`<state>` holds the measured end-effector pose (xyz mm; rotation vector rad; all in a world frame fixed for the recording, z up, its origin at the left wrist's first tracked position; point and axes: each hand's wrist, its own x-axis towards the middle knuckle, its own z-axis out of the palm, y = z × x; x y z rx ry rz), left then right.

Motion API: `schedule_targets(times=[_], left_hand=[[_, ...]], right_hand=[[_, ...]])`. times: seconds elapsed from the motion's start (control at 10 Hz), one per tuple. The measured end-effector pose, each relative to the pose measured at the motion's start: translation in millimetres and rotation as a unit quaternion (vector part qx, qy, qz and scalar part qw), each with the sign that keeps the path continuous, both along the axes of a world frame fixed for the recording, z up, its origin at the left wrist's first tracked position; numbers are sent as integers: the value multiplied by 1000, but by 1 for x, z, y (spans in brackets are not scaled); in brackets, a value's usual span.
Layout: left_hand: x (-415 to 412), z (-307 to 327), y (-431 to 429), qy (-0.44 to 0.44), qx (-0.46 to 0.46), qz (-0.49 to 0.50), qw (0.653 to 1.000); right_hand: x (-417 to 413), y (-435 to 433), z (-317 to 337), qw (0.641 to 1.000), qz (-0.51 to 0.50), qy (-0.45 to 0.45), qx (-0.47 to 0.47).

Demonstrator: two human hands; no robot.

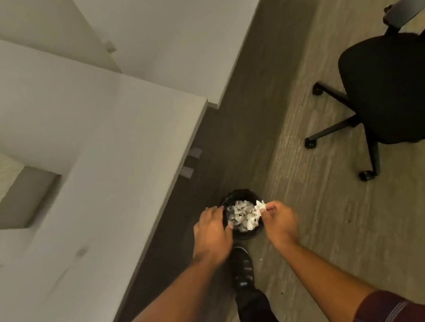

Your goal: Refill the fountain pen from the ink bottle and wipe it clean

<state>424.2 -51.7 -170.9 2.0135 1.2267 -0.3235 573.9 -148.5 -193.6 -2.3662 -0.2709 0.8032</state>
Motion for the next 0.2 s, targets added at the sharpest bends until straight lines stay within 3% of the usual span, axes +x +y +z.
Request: schedule_targets(times=[0.2], left_hand=[[5, -37, -2, 47, 4, -19, 999]], right_hand=[[6, 6, -44, 997, -29, 56, -37]])
